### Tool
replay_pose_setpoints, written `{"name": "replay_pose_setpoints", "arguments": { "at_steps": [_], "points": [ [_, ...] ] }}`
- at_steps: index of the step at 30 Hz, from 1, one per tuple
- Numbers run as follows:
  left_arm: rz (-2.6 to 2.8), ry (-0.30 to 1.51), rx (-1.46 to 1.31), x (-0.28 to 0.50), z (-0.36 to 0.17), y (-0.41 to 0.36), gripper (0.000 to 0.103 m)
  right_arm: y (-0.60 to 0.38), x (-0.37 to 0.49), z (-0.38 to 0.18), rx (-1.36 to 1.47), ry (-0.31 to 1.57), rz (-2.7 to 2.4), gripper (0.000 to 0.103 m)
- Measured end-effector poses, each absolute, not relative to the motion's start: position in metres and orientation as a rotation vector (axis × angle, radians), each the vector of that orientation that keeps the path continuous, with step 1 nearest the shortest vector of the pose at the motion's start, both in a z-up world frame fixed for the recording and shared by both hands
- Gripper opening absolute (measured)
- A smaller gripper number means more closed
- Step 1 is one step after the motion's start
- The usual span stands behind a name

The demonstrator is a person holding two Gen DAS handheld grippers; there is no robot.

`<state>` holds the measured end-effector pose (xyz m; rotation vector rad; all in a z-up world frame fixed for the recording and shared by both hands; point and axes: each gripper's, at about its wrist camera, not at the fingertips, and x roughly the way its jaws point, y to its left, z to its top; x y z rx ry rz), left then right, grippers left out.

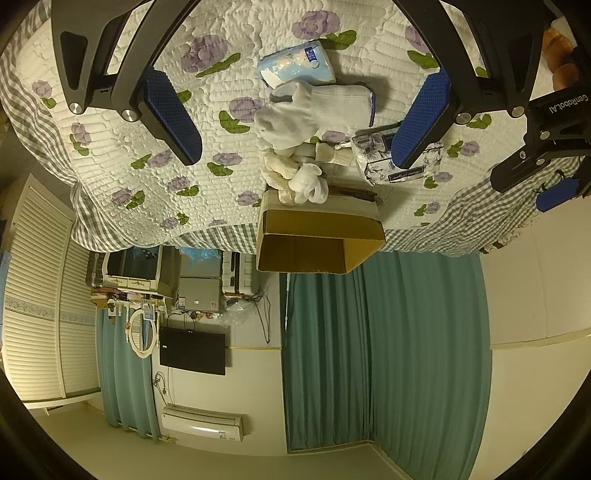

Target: Organize soft objects

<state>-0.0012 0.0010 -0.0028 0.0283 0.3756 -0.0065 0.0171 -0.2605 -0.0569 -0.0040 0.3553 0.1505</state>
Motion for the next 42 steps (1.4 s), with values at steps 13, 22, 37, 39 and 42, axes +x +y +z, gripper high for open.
{"name": "replay_pose_setpoints", "arguments": {
  "at_steps": [13,22,37,39,42],
  "points": [
    [-0.007,0.377,0.033,-0.0001,-0.0053,0.0004,0.100,-0.2573,0.0173,-0.0584,-0.016,0.354,0.153,0.103],
    [-0.006,0.378,0.035,-0.0002,-0.0063,-0.0005,0.100,-0.2584,0.0179,-0.0588,-0.011,0.360,0.154,0.103],
    [-0.005,0.378,0.035,-0.0002,-0.0062,-0.0009,0.100,-0.2597,0.0179,-0.0598,-0.007,0.362,0.155,0.103],
    [-0.005,0.378,0.036,-0.0003,-0.0065,-0.0009,0.100,-0.2597,0.0179,-0.0598,-0.007,0.362,0.155,0.103],
    [-0.006,0.378,0.036,-0.0002,-0.0064,-0.0008,0.100,-0.2598,0.0178,-0.0600,-0.008,0.363,0.155,0.103]
  ]
}}
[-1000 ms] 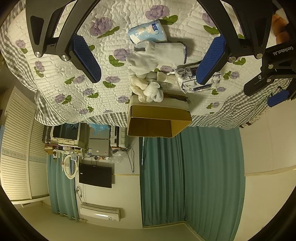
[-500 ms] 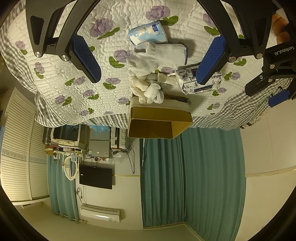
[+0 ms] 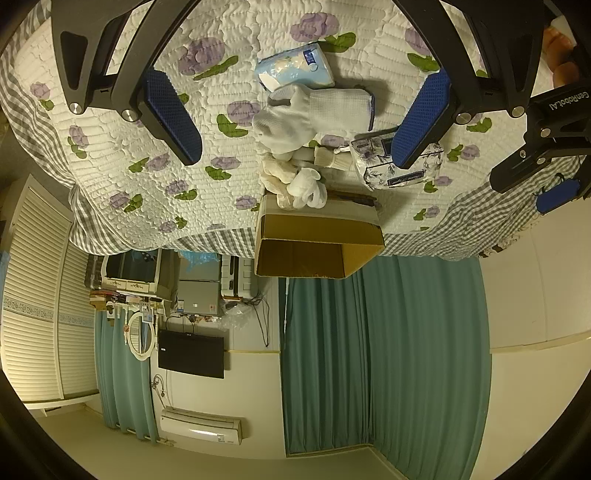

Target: Organize soft objects

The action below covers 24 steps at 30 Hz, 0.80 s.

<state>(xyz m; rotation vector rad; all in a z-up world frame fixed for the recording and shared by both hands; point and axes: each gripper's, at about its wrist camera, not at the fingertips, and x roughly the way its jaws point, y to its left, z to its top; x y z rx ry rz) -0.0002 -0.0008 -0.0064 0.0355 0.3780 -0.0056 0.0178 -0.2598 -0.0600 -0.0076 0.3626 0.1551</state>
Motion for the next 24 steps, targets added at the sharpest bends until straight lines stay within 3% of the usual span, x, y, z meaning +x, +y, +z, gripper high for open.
{"name": "replay_pose_setpoints", "arguments": {
  "at_steps": [15,24],
  "points": [
    [-0.017,0.388,0.037,-0.007,0.002,-0.006,0.100,-0.267,0.015,-0.048,-0.001,0.366,0.147,0.103],
    [0.009,0.508,0.038,0.017,-0.021,0.003,0.100,-0.268,0.056,-0.079,0.009,0.558,0.175,0.103]
  ]
}}
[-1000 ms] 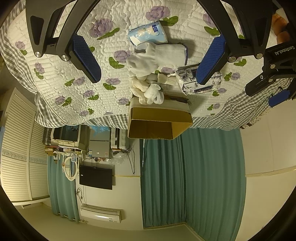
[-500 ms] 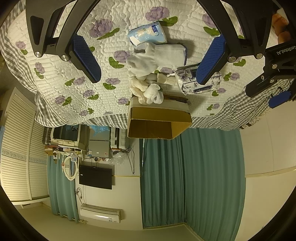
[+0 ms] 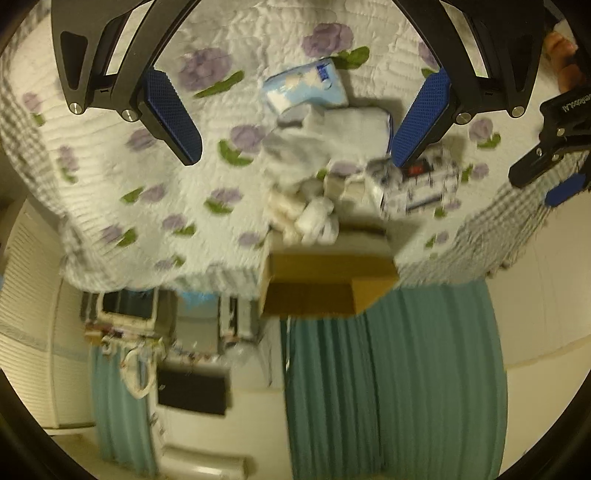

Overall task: Organize soft objects
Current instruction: 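Grasp the white glove with the right gripper while the left gripper grasps the floral tissue pack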

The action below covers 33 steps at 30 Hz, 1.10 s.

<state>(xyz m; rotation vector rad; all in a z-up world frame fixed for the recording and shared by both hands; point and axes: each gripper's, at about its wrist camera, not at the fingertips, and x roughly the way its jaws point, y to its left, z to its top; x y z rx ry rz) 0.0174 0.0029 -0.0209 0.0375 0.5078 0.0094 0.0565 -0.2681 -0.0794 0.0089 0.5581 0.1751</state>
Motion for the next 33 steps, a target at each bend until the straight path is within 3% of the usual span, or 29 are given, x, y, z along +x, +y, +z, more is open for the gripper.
{"name": "replay_pose_setpoints", "arguments": {
  "at_steps": [11,17,19,22,25,33],
  "points": [
    [0.029,0.663,0.042,0.058,-0.057,0.017,0.100,-0.245,0.134,-0.127,-0.058,0.759,0.159,0.102],
    [-0.016,0.725,0.068,0.080,-0.067,0.010,0.100,-0.238,0.149,-0.146,-0.091,0.821,0.155,0.073],
    [-0.035,0.742,0.079,0.088,-0.071,0.007,0.099,-0.241,0.148,-0.144,-0.093,0.803,0.144,0.051],
    [-0.054,0.756,0.101,0.098,-0.076,0.001,0.099,-0.248,0.145,-0.136,-0.045,0.773,0.169,0.038],
    [-0.065,0.753,0.143,0.107,-0.082,-0.007,0.099,-0.257,0.140,-0.124,0.007,0.730,0.185,0.035],
    [-0.088,0.750,0.146,0.134,-0.092,-0.013,0.064,-0.267,0.138,-0.118,0.053,0.724,0.207,0.035]
  ]
}}
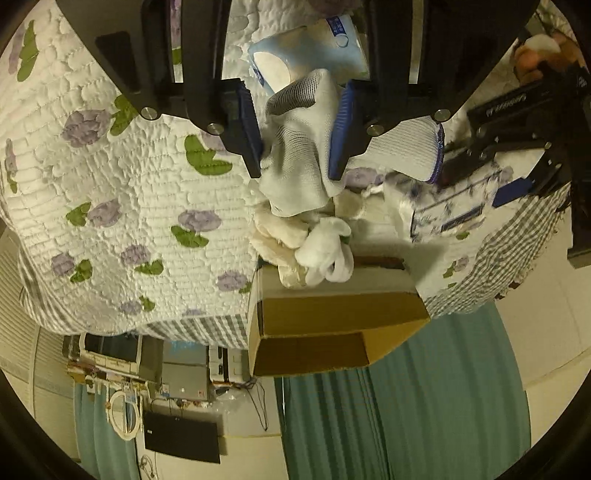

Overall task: Organize soft objects
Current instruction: 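Grasp the white glove with the right gripper while the left gripper grasps the floral tissue pack, then carry the glove and tissue pack over the box while both grippers open to drop them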

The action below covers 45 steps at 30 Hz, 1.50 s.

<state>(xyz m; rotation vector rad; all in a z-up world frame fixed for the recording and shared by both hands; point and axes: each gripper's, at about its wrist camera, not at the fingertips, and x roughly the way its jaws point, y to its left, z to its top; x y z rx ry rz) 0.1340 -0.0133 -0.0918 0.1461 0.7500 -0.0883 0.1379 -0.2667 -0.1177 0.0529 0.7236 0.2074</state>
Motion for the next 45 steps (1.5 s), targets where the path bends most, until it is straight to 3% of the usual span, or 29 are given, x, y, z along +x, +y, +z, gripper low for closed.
{"name": "replay_pose_setpoints", "arguments": {
  "at_steps": [2,5,10,31,45],
  "points": [
    [-0.106,0.737,0.154,0.135,-0.092,-0.014,0.050,-0.267,0.138,-0.120,0.052,0.731,0.209,0.035],
    [-0.117,0.727,0.180,0.132,-0.092,-0.018,0.036,-0.267,0.137,-0.120,0.052,0.726,0.210,0.035],
    [-0.121,0.725,0.171,0.125,-0.084,-0.016,0.025,-0.268,0.128,-0.114,0.066,0.710,0.219,0.035],
    [-0.151,0.596,0.192,0.103,0.012,-0.022,0.021,-0.279,0.105,-0.036,0.114,0.557,0.301,0.035],
    [-0.173,0.500,0.158,0.225,0.086,-0.057,0.021,-0.289,0.207,0.023,0.089,0.467,0.289,0.035]
  ]
}}
